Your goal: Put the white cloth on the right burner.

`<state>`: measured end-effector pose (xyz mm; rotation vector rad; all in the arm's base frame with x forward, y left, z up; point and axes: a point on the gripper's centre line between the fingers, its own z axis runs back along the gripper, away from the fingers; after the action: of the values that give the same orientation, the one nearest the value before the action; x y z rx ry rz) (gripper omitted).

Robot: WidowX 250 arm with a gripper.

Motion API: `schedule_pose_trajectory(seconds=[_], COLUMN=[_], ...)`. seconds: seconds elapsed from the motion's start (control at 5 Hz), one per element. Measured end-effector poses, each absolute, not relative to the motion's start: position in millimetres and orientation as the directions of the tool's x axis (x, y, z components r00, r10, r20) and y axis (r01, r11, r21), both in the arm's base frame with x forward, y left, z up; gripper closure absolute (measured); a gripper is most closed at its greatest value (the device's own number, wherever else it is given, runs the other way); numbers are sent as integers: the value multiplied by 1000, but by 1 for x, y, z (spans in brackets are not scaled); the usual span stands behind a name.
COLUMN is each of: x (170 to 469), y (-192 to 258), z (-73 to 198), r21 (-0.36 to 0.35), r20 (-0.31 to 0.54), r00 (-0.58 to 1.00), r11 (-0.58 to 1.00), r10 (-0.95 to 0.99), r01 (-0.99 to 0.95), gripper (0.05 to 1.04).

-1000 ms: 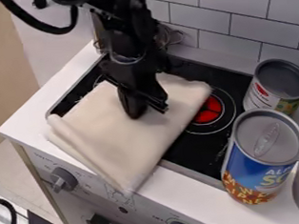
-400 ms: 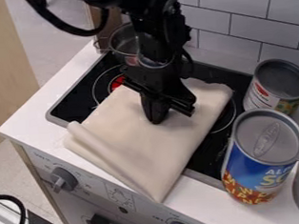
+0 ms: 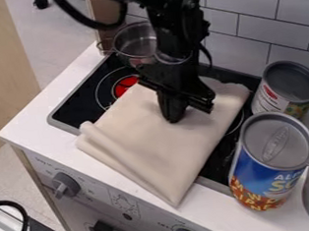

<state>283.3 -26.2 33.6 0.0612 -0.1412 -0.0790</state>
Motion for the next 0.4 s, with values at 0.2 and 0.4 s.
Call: schedule_pose_trajectory(seconds=[0.2, 0.4], x=[292, 302], y=[-33, -35], z=[35, 36], r21=[57, 58], r20=[156, 170], r00=[987, 985], r11=[998, 998], r10=[-49, -29], r01=[41, 20], gripper=[1031, 1031])
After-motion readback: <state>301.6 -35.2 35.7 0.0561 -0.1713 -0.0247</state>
